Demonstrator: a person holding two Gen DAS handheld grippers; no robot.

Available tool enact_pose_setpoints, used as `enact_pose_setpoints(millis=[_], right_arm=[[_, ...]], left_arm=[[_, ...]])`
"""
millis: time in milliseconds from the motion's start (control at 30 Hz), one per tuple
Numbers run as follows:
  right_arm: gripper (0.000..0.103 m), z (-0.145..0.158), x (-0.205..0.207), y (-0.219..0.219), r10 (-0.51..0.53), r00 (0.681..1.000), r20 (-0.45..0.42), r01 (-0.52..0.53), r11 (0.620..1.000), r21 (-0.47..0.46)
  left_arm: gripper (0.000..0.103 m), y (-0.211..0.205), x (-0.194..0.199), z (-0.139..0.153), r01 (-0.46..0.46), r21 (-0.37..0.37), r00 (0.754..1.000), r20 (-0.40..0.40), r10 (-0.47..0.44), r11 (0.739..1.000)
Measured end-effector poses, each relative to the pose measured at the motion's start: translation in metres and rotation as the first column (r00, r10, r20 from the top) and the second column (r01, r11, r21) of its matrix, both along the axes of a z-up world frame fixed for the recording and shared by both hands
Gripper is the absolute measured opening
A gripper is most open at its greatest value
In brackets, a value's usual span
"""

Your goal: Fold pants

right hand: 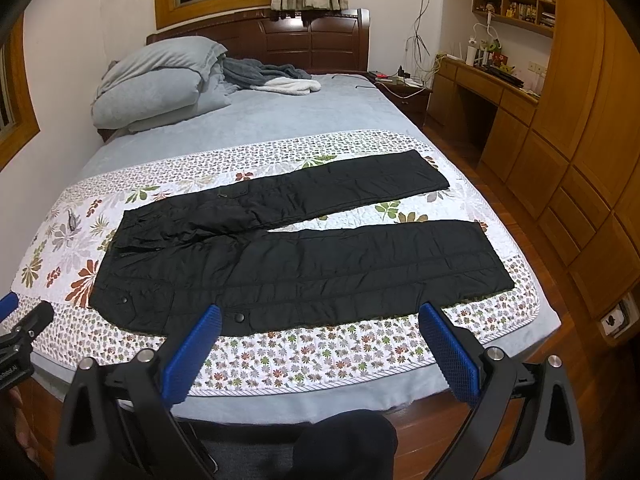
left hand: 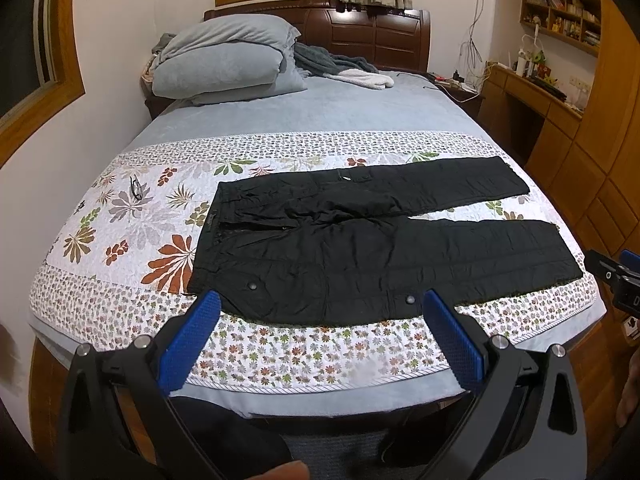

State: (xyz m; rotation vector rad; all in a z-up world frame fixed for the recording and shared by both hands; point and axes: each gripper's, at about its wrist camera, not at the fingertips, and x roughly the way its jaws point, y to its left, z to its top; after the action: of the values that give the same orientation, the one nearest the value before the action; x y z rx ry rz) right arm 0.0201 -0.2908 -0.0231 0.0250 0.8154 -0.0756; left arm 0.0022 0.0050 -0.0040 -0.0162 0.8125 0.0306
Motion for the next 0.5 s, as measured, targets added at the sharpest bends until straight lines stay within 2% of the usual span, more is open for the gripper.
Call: enact_pose_setpoints(millis=[500], right_arm=[[0.1,0.0004,0.0002,-0.0004,-0.002,1.0,0.001,0.002,1.0,-0.002]], left_arm=[[0.101,0.0013,-0.0007,0.0013,0.001,0.0,1.0,-0.003,-0.001,1.0]])
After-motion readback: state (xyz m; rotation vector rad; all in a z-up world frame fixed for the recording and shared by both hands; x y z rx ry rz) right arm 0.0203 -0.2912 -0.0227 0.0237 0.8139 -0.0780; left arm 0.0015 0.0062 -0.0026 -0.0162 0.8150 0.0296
